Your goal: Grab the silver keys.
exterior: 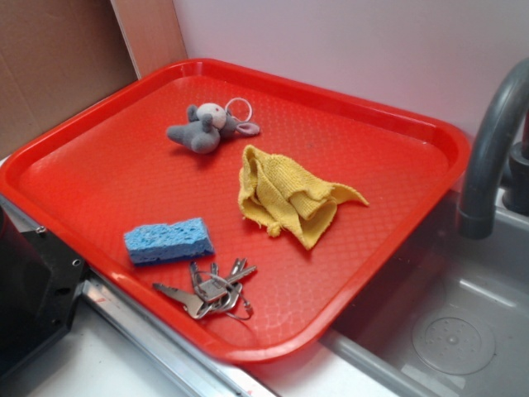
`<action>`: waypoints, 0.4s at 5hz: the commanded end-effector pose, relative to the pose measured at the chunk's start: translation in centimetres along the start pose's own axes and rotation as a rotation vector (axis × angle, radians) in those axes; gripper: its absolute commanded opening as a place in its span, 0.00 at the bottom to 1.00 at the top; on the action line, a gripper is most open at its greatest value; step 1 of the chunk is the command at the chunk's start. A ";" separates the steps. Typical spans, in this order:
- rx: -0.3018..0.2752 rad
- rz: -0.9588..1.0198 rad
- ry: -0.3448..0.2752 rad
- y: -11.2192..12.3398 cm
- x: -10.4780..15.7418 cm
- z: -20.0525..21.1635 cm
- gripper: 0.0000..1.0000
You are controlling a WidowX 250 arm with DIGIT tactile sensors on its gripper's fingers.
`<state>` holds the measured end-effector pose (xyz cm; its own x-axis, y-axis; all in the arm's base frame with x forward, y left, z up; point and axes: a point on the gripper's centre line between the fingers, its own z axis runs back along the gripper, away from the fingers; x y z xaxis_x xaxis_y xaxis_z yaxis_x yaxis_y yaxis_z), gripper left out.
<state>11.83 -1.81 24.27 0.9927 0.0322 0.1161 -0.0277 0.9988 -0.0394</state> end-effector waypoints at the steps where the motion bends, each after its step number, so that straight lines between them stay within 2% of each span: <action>1: 0.000 0.000 0.000 0.0 0.0 0.0 1.00; 2: 0.014 -0.254 -0.028 -3.1 1.2 -3.3 1.00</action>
<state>13.23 -4.71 20.80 0.9699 -0.2085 0.1257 0.2100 0.9777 0.0021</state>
